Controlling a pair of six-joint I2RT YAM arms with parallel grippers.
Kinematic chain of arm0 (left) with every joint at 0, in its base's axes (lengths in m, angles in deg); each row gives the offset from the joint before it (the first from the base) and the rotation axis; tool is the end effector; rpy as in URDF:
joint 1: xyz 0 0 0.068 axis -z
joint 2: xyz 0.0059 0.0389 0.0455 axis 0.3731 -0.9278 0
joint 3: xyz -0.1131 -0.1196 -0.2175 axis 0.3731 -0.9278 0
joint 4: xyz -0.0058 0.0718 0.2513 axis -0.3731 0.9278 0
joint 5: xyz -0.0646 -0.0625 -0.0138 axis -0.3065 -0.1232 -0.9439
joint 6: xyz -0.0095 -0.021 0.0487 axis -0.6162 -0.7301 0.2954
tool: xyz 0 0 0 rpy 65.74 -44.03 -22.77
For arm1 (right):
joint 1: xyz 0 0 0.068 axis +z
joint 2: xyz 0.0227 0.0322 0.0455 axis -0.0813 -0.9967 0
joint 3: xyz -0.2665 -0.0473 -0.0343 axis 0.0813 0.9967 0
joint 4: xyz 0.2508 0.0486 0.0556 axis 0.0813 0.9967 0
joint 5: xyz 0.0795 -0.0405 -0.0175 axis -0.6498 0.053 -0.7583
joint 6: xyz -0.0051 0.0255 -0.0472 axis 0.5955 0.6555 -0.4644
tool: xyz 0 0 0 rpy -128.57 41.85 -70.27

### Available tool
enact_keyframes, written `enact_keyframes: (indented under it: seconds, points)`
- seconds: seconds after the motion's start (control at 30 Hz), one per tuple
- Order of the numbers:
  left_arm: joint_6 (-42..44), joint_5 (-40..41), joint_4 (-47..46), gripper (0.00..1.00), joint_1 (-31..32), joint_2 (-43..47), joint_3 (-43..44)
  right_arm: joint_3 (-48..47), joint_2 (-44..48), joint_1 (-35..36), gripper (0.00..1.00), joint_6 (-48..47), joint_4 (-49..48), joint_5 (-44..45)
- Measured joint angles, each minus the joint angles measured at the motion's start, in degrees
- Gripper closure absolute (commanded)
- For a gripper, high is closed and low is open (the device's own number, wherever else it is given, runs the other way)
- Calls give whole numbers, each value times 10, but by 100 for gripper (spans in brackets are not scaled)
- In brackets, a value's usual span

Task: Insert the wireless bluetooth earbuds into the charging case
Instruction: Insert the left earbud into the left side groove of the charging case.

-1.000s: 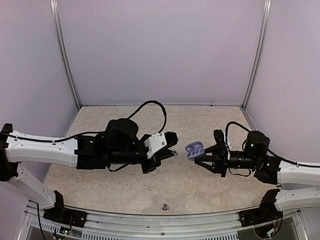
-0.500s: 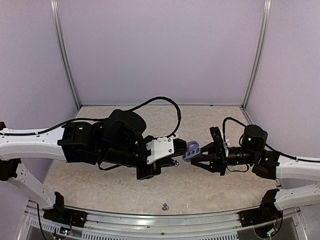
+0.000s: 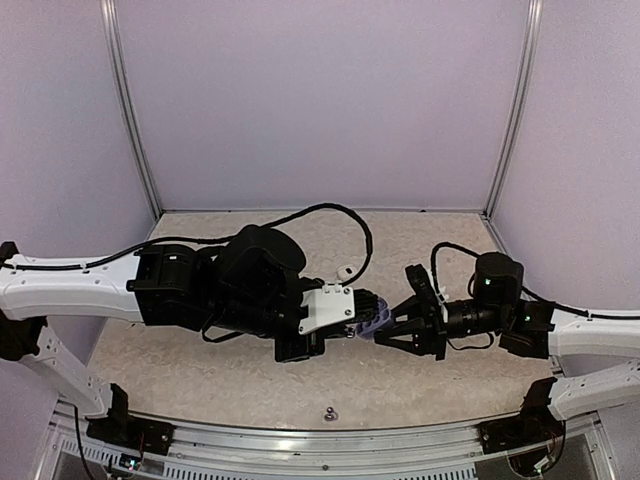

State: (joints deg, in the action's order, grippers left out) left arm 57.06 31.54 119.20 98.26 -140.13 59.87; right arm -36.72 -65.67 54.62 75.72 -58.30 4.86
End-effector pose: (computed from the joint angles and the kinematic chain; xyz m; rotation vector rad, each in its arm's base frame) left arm 0.0813 -0.3220 0.3293 1.6995 1.5139 -0.4052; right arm 0.1257 0.1850 0.2476 -1.2182 1.4667 1.2634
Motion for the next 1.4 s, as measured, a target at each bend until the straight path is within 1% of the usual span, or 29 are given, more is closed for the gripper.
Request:
enact_keyframes:
  seconds: [0.6,0.8,1.03,1.4]
  points:
    - [17,4,4,100,0,-26,17,-11,-5,12,100,-13,22,0]
    - [25,4,28,100,0,-38,32,-12,-10,19,100,-21,32,3]
    - [30,-23,66,100,-5,-54,54,-16,-13,35,100,-39,56,22]
    - [32,-66,85,100,-13,-72,80,-19,-13,42,100,-54,68,27]
